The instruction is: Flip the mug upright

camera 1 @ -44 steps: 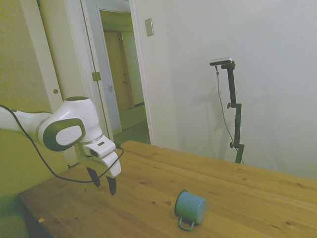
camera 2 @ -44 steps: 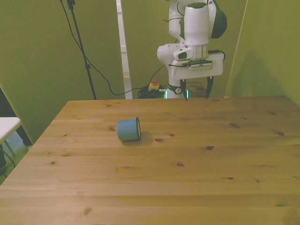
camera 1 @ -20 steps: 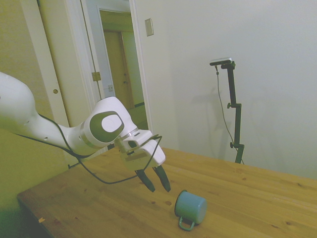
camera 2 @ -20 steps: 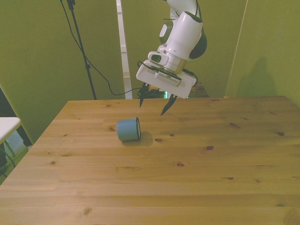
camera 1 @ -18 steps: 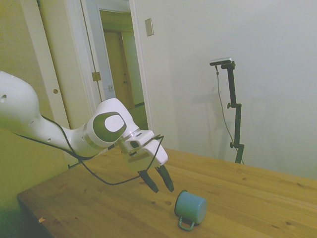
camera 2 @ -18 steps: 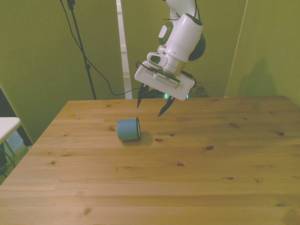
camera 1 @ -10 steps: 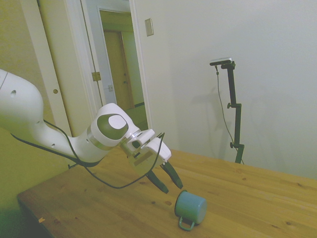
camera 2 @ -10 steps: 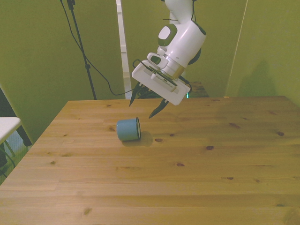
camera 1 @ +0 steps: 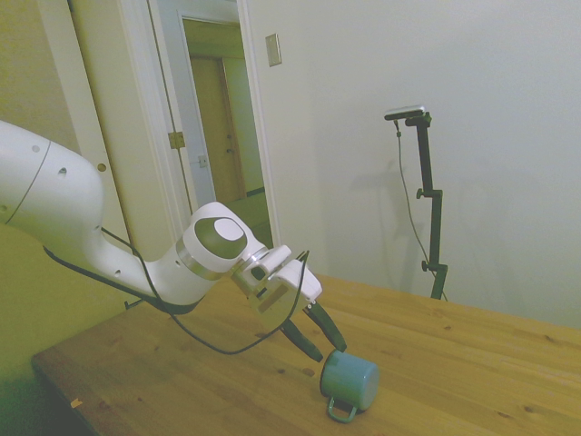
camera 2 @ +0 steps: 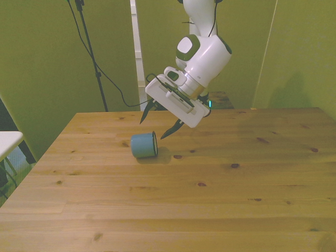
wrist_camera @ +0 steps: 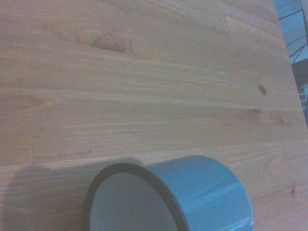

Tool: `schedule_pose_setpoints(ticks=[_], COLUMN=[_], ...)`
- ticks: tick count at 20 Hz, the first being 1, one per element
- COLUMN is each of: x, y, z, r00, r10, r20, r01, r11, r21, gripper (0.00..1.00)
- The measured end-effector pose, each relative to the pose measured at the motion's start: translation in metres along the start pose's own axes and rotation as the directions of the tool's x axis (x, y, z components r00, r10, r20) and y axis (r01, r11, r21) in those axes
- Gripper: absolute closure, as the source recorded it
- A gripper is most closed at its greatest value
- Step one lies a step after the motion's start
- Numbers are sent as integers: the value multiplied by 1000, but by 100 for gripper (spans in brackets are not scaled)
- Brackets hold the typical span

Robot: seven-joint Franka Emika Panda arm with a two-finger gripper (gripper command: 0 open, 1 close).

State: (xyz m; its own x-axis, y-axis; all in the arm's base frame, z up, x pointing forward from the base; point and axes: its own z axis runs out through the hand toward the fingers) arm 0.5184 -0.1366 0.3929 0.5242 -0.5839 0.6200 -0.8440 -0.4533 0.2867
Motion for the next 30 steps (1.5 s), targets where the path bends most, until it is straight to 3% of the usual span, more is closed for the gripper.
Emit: schedule_pose_setpoints(ticks=[11,20,21,30], x=[21,10,9,6], y=[-6,-15,-16,-16], z=[24,41,43,52], r00=[998,998,998,998], r10=[36,23,22,16], r20=[-57,-64,-63,-56], r01=[-41,-30,-29,-23], r11=[996,993,993,992], r21=[-81,-112,-114,-127], gripper=[0,0,100,100])
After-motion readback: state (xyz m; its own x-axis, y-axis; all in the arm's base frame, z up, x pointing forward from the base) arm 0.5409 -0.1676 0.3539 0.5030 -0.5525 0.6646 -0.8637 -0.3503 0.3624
